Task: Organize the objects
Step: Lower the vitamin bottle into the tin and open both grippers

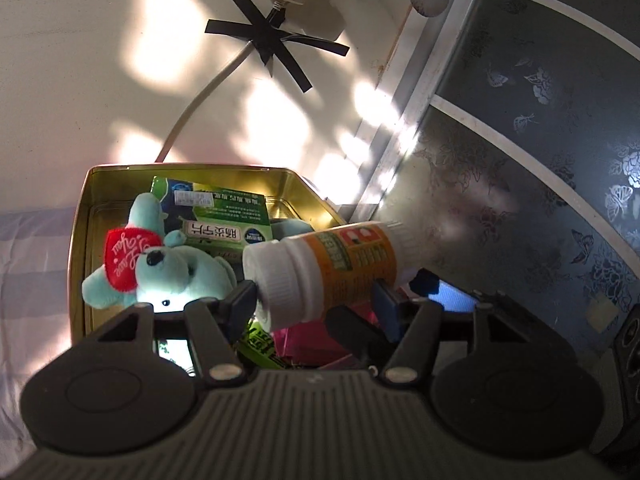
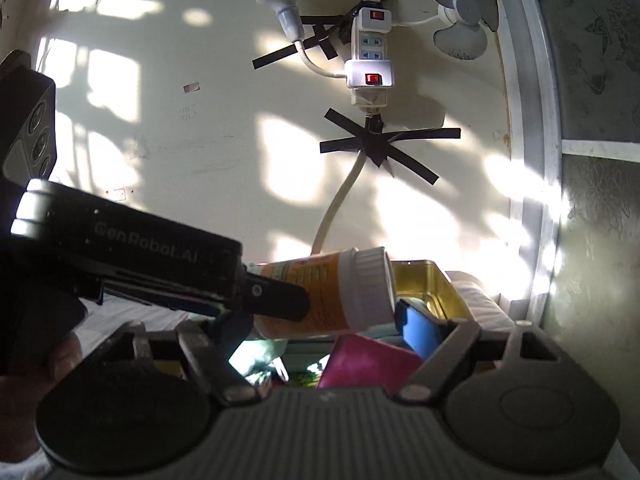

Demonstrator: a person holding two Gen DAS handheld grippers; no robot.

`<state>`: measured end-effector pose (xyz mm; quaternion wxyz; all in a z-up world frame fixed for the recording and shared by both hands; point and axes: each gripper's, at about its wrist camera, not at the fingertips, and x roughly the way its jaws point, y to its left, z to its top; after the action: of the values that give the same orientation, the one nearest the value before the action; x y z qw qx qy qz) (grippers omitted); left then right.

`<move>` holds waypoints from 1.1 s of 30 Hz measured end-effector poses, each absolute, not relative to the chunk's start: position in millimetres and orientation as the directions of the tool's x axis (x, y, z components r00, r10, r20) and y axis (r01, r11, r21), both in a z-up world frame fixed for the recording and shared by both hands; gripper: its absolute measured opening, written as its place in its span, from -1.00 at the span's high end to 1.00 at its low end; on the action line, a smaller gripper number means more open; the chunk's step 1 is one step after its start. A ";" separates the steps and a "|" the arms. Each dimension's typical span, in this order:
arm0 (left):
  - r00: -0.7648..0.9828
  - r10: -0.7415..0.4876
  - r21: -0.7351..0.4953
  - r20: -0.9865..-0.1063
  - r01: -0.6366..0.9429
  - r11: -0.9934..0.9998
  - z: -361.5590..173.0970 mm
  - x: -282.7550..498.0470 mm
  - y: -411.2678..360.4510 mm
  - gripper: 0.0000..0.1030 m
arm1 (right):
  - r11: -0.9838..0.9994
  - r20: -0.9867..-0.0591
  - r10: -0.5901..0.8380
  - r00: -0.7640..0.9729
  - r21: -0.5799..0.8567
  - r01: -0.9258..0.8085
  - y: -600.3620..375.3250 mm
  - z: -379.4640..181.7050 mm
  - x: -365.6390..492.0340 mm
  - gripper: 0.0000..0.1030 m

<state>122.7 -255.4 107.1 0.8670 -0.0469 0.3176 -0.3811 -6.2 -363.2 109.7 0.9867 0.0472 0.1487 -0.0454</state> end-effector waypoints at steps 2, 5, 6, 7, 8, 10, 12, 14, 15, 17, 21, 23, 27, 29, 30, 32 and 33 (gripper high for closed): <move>0.512 -0.673 -0.317 -0.533 0.617 0.721 103.0 139.6 -271.0 -0.25 | 0.992 -0.317 -0.074 0.945 0.073 0.102 -375.2 107.3 18.7 -0.58; 0.524 -0.646 -0.295 -0.555 0.602 0.742 97.1 158.9 -285.4 -0.24 | 0.989 -0.342 -0.055 0.938 0.108 0.098 -395.6 95.8 46.8 -0.58; 0.531 -0.636 -0.284 -0.560 0.598 0.750 94.6 165.0 -289.9 -0.23 | 0.987 -0.351 -0.041 0.936 0.129 0.092 -403.1 89.3 56.4 -0.58; 0.536 -0.629 -0.276 -0.563 0.595 0.755 92.2 169.8 -293.8 -0.23 | 0.985 -0.359 -0.028 0.933 0.150 0.087 -408.6 84.4 63.5 -0.57; 0.542 -0.619 -0.268 -0.569 0.589 0.762 90.1 173.9 -296.9 -0.24 | 0.982 -0.366 -0.016 0.931 0.172 0.084 -413.3 80.1 69.3 -0.59; 0.560 -0.602 -0.260 -0.569 0.572 0.778 88.6 175.5 -296.2 -0.27 | 0.970 -0.378 -0.015 0.926 0.218 0.104 -420.9 71.0 77.4 -0.66; 0.569 -0.602 -0.253 -0.561 0.574 0.779 91.8 171.9 -291.7 -0.35 | 0.966 -0.360 -0.016 0.933 0.236 0.108 -422.1 67.0 73.4 -0.71; 0.604 -0.579 -0.211 -0.548 0.570 0.794 97.0 164.1 -284.3 -0.47 | 0.958 -0.339 -0.006 0.941 0.267 0.103 -423.6 65.4 64.0 -0.73; 0.629 -0.564 -0.183 -0.535 0.566 0.804 100.8 158.3 -278.8 -0.52 | 0.955 -0.331 -0.006 0.944 0.278 0.103 -423.7 65.1 58.4 -0.73; 0.668 -0.539 -0.130 -0.513 0.561 0.818 108.7 146.3 -267.2 -0.54 | 0.947 -0.308 -0.001 0.952 0.307 0.100 -423.6 66.6 43.0 -0.74; 0.732 -0.489 -0.048 -0.475 0.533 0.845 117.1 119.0 -234.9 -0.65 | 0.932 -0.264 0.020 0.964 0.353 0.077 -418.9 68.3 8.3 -0.77; 0.764 -0.455 -0.004 -0.457 0.510 0.860 115.8 104.5 -219.1 -0.74 | 0.928 -0.251 0.019 0.968 0.366 0.077 -413.6 67.7 -10.2 -0.78; 0.817 -0.377 0.089 -0.437 0.456 0.885 102.3 73.5 -188.7 -0.78 | 0.906 -0.231 -0.006 0.973 0.411 0.104 -401.3 61.9 -48.0 -0.78; 0.823 -0.351 0.106 -0.448 0.438 0.893 94.8 63.2 -175.3 -0.78 | 0.891 -0.226 -0.016 0.974 0.439 0.116 -394.7 58.6 -62.5 -0.78; 0.823 -0.337 0.108 -0.457 0.428 0.897 91.0 58.3 -167.9 -0.78 | 0.885 -0.227 -0.016 0.974 0.449 0.120 -390.5 57.2 -68.6 -0.78; 0.823 -0.316 0.107 -0.472 0.409 0.906 83.8 49.5 -154.4 -0.79 | 0.880 -0.234 -0.024 0.972 0.457 0.131 -382.1 54.8 -77.7 -0.78; 0.823 -0.307 0.106 -0.477 0.401 0.910 80.9 46.0 -148.9 -0.81 | 0.877 -0.239 -0.025 0.971 0.461 0.136 -376.0 53.5 -82.4 -0.78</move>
<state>46.0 -148.9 80.9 0.9494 0.1014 0.2316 -0.1865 -82.4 -376.0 53.5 0.9621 0.2445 0.1136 -0.0421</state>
